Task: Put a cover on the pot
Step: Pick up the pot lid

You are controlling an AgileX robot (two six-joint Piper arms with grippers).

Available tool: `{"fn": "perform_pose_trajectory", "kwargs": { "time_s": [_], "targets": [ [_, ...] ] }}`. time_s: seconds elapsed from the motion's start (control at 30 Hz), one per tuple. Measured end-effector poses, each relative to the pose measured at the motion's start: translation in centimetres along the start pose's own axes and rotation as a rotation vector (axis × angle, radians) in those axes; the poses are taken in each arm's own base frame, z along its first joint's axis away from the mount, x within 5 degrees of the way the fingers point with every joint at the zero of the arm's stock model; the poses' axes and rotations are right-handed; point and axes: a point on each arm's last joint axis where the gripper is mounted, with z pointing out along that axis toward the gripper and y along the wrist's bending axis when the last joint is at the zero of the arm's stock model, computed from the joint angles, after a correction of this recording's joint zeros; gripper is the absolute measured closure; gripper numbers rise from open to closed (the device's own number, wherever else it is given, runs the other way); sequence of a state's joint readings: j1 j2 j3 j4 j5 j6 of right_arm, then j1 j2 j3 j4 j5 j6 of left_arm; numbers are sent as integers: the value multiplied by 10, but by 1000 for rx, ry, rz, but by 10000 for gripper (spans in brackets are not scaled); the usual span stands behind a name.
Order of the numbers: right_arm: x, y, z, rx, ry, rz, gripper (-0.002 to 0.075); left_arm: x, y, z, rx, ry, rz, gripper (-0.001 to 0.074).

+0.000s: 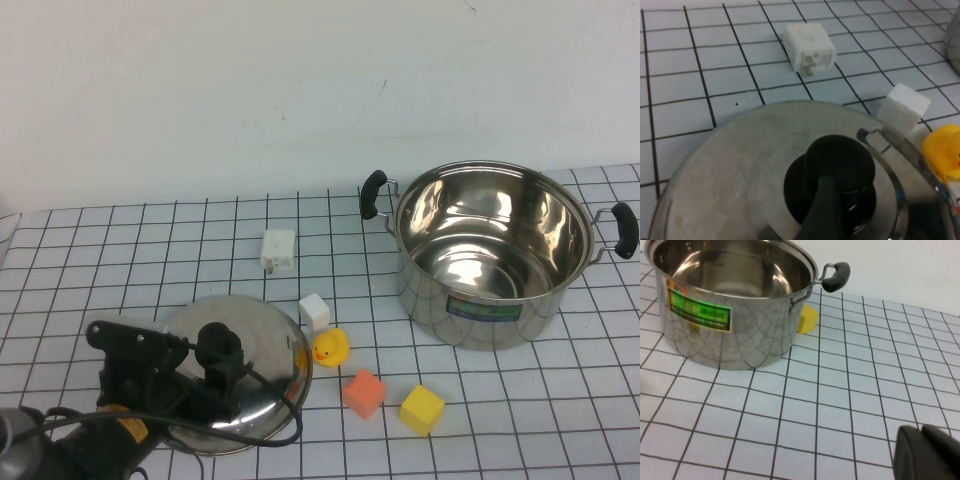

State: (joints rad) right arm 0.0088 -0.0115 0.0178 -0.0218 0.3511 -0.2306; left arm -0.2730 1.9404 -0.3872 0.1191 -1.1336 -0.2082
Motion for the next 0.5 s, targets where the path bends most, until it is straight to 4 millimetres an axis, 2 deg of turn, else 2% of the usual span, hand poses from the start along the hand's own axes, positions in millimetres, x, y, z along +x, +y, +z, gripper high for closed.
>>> {"fn": "perform_pose_trajectory", "kwargs": {
  "time_s": [0.17,0.5],
  "targets": [
    [0,0,0,0,0,0,717,7,1,12,10,20,42,141],
    [0,0,0,0,0,0,717,16,11,28,-71,27,43,141]
  ]
}}
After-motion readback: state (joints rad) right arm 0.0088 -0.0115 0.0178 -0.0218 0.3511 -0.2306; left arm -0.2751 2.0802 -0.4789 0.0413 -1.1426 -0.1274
